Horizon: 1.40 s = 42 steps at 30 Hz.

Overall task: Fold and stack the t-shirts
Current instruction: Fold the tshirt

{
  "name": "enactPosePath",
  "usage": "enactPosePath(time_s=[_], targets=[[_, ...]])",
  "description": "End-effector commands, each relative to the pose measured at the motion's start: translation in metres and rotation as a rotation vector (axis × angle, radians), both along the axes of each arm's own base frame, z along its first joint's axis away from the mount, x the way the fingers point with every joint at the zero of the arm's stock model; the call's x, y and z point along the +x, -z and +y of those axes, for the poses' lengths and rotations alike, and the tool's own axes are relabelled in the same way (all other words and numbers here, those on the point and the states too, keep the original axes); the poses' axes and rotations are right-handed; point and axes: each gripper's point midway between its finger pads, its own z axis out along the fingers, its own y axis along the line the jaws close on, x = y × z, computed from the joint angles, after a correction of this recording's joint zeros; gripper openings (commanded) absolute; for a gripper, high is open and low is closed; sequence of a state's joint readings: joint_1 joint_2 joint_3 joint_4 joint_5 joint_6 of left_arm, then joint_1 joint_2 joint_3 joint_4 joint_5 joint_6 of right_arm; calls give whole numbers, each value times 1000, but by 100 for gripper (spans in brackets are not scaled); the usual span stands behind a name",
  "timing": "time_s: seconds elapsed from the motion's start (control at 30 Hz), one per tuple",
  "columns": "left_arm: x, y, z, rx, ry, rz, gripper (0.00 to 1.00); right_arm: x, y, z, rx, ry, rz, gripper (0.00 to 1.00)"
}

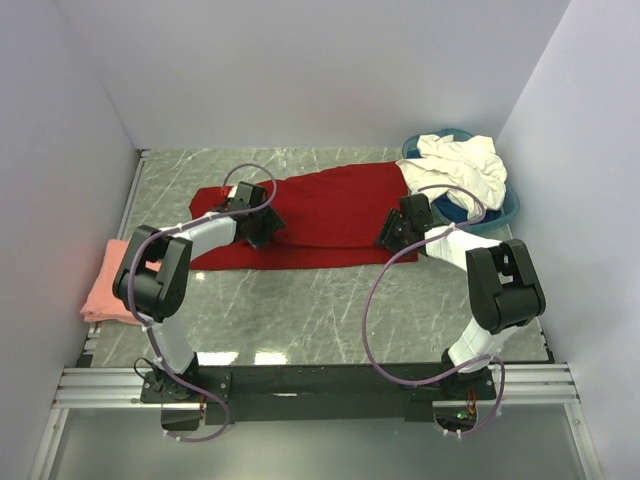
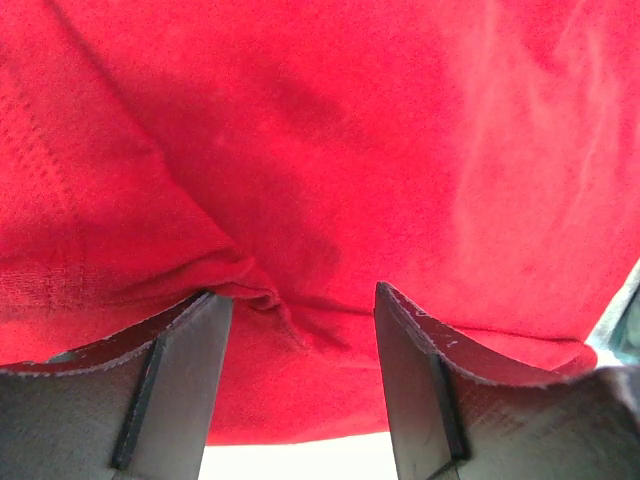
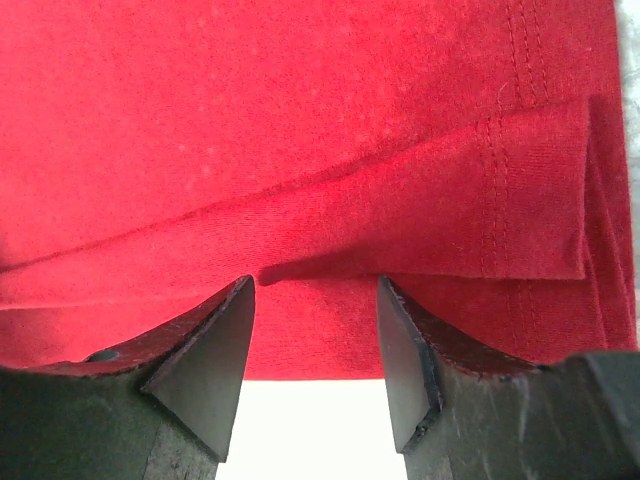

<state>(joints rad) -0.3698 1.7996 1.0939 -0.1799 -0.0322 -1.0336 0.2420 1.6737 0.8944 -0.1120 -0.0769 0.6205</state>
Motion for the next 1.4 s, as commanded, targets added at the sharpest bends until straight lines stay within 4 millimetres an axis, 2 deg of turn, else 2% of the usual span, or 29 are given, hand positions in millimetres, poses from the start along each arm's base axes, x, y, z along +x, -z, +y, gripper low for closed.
enactPosePath(time_s=[0.0, 0.33, 0.5, 0.6, 0.83, 1.07, 1.2, 1.37], targets=[[22, -18, -6, 0, 0, -66, 64, 18, -21, 2, 24, 12, -73, 59], [31, -6, -8, 14, -7, -38, 63, 44, -32, 4, 25, 24, -90, 59], [35, -4, -9, 12, -9, -33, 63, 56, -32, 6, 21, 21, -80, 59], [37, -8, -12, 1, 1, -43, 63, 60, -40, 4, 9, 27, -96, 58], [39, -21, -24, -43, 52, -84, 63, 53, -57, -9, 3, 61, -135, 58], [37, -33, -29, -52, 92, -114, 65, 44, -75, -13, 12, 66, -173, 59], [28, -40, -29, -43, 117, -122, 65, 36, -73, -14, 13, 65, -172, 58], [11, -39, -30, -29, 149, -119, 66, 30, -73, -14, 15, 60, -177, 59]])
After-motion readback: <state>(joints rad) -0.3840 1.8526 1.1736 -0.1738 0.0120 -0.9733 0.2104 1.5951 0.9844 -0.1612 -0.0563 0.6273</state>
